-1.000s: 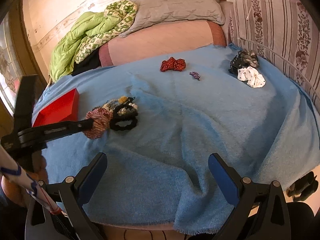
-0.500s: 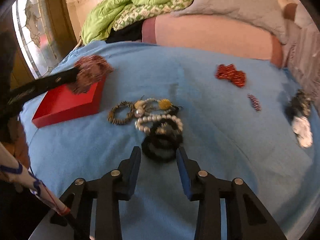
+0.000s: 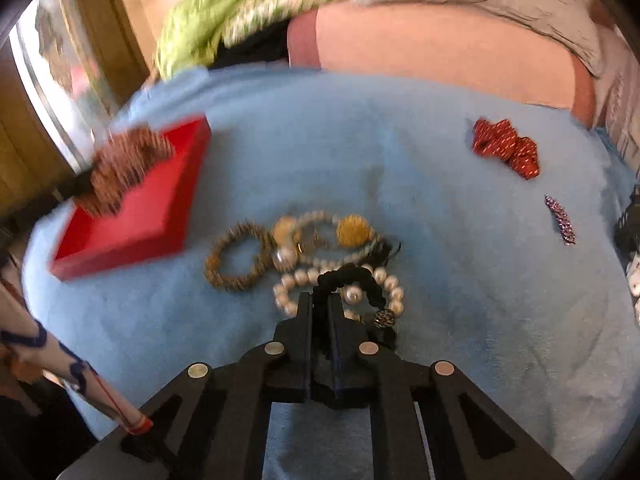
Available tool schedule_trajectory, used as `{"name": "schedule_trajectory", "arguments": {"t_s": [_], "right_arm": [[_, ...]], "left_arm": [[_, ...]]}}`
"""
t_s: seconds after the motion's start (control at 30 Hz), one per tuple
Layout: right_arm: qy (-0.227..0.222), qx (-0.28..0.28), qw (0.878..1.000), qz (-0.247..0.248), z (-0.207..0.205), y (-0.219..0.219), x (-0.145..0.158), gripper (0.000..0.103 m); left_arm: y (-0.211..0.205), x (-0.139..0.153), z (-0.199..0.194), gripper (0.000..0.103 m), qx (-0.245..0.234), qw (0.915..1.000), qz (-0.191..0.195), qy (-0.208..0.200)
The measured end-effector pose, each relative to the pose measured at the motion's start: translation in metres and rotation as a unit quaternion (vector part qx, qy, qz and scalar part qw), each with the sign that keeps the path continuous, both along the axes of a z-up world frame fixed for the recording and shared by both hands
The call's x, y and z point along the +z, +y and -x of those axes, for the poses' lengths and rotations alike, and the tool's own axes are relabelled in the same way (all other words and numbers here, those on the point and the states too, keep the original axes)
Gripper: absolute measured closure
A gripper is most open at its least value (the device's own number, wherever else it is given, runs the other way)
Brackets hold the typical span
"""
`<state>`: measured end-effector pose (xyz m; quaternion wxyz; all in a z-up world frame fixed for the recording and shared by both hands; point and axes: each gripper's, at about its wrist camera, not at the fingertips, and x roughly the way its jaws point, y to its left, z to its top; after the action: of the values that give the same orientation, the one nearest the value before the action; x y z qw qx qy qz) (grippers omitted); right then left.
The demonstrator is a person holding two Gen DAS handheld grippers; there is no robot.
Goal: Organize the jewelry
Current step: 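Carry both items into the red tray and open both tools to release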
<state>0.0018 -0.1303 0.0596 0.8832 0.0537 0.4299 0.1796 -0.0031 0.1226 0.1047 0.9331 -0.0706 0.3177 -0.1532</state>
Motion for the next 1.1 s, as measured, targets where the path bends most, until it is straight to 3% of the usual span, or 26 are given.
{"name": "schedule_trajectory", "arguments": {"t_s": [0.23, 0.6, 0.83, 1.1], "right_arm": [[-0.055, 0.011, 0.998, -0.029, 0.014, 0.004, 0.020, 0.095], [-0.051, 0.045, 0.995, -0.073, 0.011, 0.047, 0.038, 0.095], [-0.034, 0.067, 0.992, -0.097, -0.021, 0.095, 0.054, 0.095], [-0.008, 0.085, 0.992, -0.090, -0.081, 0.173, 0.057, 0.095]], "left_arm": [[0.010, 0.006, 0.000, 0.094, 0.018, 0.9998, 0.006, -0.008], [0.052, 0.009, -0.012, 0.094, 0.058, 0.9981, -0.017, 0.008], [0.109, 0.001, -0.037, 0.094, 0.095, 0.9949, -0.015, 0.032], [0.153, -0.017, -0.076, 0.094, 0.120, 0.9906, -0.001, 0.066]]}}
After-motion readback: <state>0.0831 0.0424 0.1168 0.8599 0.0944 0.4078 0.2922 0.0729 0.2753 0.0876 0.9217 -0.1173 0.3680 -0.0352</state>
